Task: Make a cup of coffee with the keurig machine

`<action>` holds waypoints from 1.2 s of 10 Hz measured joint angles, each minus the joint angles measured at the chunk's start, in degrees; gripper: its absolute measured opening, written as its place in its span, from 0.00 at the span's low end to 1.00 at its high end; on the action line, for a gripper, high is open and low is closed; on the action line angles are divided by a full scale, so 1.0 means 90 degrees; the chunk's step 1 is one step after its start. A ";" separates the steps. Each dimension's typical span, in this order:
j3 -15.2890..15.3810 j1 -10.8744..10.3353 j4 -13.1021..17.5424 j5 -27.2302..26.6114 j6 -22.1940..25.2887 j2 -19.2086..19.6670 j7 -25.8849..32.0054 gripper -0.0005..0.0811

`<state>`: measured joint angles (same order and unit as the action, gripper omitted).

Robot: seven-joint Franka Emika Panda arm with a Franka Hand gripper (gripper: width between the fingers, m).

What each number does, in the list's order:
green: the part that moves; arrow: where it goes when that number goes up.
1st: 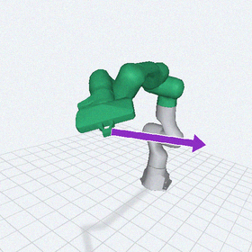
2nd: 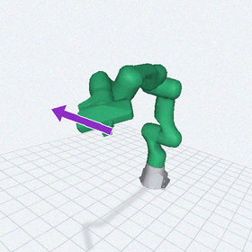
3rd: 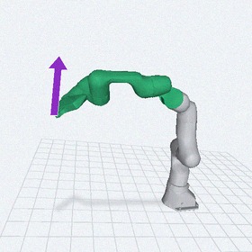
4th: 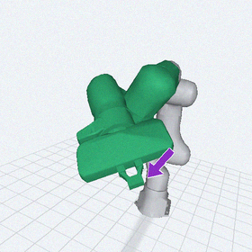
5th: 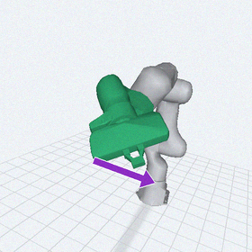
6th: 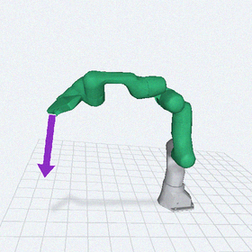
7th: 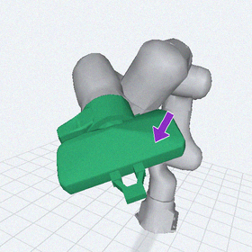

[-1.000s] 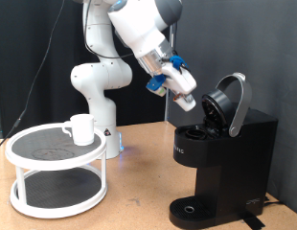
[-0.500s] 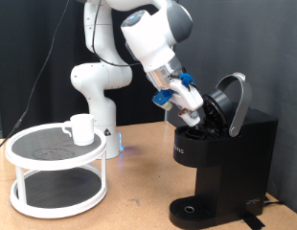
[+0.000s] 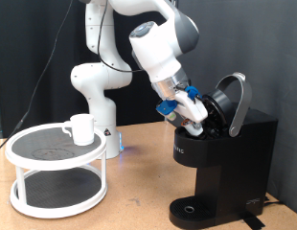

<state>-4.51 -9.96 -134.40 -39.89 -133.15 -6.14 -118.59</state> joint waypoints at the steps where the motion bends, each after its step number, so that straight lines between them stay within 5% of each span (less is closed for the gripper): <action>1: 0.0031 0.0000 0.0000 -0.0004 -0.0045 0.0025 0.0000 0.39; 3: 0.0066 0.0000 -0.0011 -0.0062 -0.0077 0.0042 0.0000 0.39; 4: 0.0073 0.0000 -0.0013 -0.0140 -0.0110 0.0041 0.0012 0.66; 5: 0.0074 0.0000 -0.0014 -0.0287 -0.0182 0.0038 0.0079 0.66; 6: 0.0071 0.0000 -0.0014 -0.0549 -0.0275 0.0020 0.0239 0.85; 12: -0.0268 0.0181 0.0044 -0.0856 0.0587 -0.0551 0.0609 0.91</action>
<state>-6.92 -8.34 -134.00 -47.59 -127.88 -11.10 -113.11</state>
